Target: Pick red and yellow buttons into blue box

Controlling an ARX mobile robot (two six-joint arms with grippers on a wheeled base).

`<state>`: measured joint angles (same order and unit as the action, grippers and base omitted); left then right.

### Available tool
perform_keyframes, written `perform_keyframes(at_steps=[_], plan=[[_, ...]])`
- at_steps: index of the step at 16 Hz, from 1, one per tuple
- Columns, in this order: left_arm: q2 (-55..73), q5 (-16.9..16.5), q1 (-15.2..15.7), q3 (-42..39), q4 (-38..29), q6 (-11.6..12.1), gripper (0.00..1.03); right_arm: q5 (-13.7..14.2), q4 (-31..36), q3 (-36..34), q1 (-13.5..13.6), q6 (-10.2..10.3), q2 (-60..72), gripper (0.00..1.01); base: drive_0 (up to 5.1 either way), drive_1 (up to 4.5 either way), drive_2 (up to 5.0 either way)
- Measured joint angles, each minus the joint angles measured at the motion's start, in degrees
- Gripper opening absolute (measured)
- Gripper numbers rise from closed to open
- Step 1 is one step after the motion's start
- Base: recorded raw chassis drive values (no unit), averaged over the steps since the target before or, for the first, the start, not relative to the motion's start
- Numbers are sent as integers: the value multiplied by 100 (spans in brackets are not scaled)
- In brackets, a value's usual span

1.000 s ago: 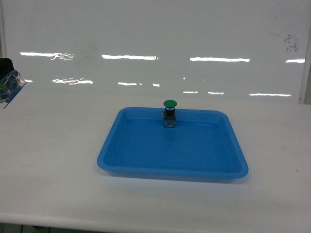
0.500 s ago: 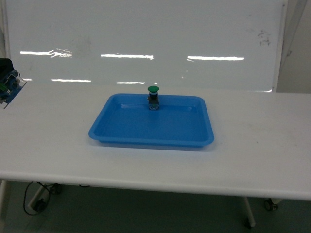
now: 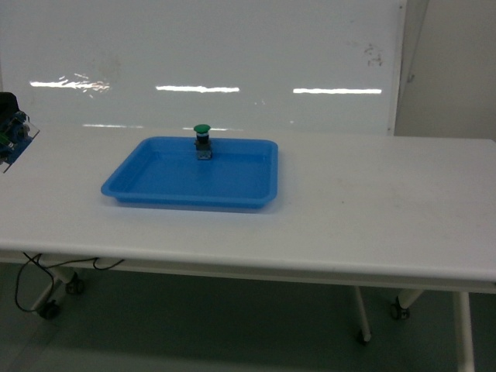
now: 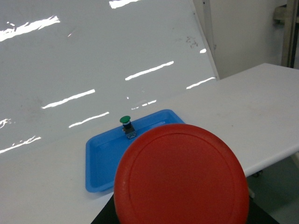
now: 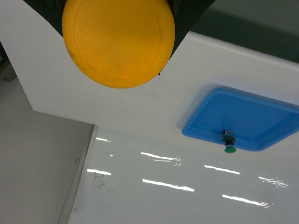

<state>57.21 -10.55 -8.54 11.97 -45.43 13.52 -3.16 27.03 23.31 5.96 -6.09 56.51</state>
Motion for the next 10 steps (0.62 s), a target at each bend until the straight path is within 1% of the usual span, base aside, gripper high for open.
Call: perform_keyframes(at_steps=[3,10], plan=[[0,0,0,0,31,0,24,2,-20,-2,0,0,0,27,470,-387,-58],[-4,0,0,0,15,0,24,2,-20,-2,0,0,0,27,483,-342,-108]])
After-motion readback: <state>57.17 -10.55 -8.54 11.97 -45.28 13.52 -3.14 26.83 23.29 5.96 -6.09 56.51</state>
